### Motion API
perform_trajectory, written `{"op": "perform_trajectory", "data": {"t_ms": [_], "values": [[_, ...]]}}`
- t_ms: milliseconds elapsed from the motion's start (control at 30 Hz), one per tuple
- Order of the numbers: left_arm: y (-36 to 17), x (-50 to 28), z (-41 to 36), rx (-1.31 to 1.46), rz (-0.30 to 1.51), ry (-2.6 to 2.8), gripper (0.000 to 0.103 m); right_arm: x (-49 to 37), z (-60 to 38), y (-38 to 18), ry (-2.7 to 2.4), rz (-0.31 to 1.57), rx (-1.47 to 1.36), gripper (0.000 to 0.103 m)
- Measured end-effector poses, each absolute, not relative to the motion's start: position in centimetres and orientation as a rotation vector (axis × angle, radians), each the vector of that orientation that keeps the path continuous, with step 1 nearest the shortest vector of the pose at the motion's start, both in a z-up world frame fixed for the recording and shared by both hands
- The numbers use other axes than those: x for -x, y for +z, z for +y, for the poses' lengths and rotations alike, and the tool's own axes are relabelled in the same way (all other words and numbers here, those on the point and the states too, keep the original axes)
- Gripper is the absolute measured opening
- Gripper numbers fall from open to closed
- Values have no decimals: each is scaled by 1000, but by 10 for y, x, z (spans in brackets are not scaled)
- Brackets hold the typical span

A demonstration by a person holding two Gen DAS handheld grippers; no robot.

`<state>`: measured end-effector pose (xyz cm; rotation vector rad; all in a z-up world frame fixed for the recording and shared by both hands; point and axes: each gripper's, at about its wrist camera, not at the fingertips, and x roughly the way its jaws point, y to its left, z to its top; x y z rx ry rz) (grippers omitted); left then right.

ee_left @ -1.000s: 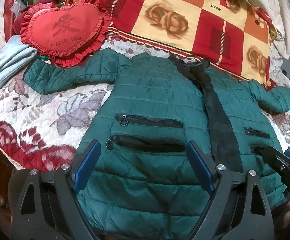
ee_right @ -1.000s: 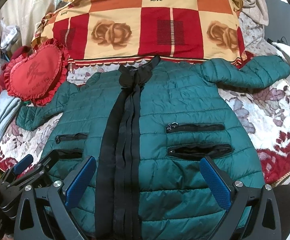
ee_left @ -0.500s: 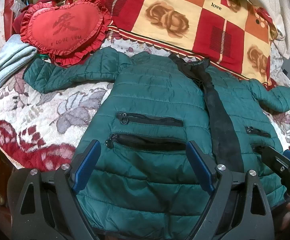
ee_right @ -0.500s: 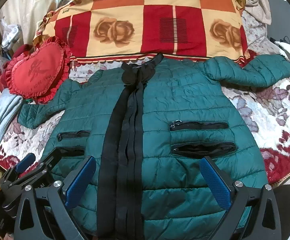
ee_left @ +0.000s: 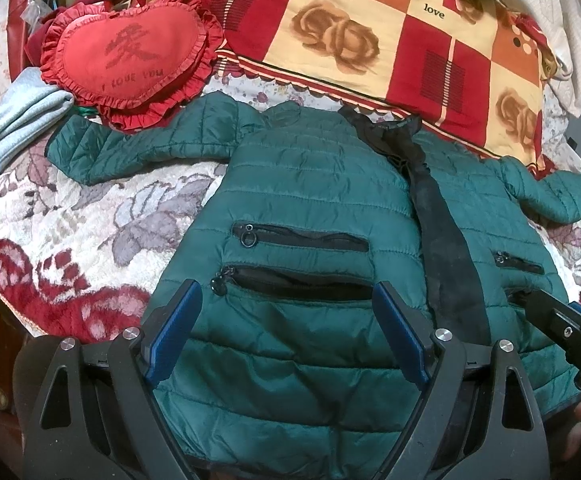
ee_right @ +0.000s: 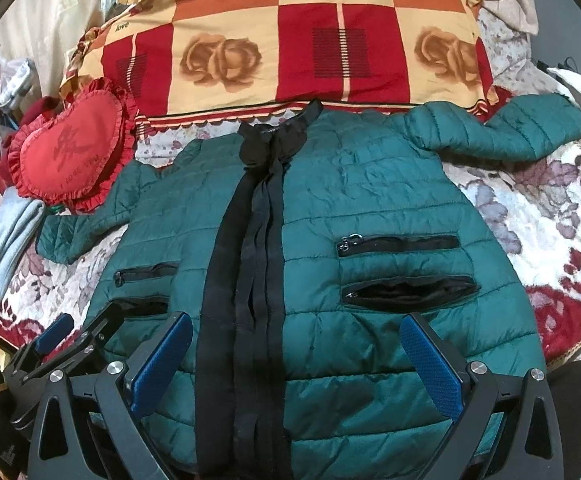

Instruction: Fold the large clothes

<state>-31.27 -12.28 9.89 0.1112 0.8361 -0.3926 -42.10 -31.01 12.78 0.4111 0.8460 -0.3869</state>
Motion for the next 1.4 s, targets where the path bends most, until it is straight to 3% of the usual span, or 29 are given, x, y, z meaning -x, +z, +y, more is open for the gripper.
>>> {"op": "perform_trajectory", "data": {"t_ms": [1400], "values": [[96, 290, -138, -120, 858, -395, 87, 394, -316, 129, -369, 852, -378, 103]]}}
